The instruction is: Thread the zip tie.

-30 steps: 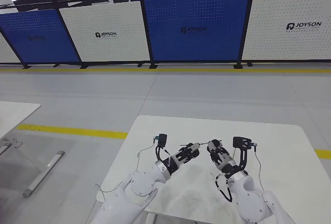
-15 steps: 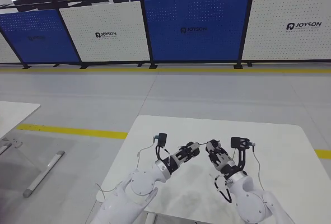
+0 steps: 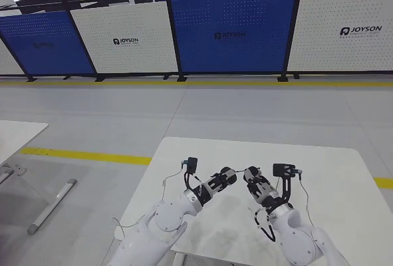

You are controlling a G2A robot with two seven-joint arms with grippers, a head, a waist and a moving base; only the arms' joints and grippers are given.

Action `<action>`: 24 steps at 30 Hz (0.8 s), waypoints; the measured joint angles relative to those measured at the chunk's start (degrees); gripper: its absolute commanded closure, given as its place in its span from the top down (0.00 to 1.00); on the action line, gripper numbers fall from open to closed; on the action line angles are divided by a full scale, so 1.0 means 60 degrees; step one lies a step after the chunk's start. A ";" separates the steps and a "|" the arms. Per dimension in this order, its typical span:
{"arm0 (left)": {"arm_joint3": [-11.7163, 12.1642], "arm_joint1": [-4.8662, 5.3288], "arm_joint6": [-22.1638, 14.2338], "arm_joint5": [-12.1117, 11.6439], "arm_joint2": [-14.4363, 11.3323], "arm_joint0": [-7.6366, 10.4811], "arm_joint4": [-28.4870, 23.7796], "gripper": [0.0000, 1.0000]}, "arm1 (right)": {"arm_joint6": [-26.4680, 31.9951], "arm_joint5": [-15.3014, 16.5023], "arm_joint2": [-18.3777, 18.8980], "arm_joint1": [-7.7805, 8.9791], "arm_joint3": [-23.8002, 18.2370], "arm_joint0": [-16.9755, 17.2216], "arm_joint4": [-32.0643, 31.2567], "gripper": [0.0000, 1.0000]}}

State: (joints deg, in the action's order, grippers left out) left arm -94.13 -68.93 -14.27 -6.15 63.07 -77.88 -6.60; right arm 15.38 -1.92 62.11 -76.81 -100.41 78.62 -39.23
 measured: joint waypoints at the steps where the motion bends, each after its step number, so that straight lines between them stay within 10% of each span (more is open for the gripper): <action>1: 0.0002 -0.0001 -0.0007 -0.0005 -0.0001 0.0004 0.0001 0.00 | 0.0006 0.0004 0.0003 0.0000 0.0002 -0.0002 -0.0010 0.00; 24: -0.0066 -0.0008 -0.0197 -0.0223 -0.0079 0.0062 0.0175 0.00 | 0.0335 0.0334 0.0113 0.0012 0.0029 -0.0057 0.0104 0.00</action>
State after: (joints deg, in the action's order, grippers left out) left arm -94.53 -68.98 -15.45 -7.49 62.60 -77.51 -5.55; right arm 17.39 0.08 62.79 -76.74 -100.24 78.28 -38.61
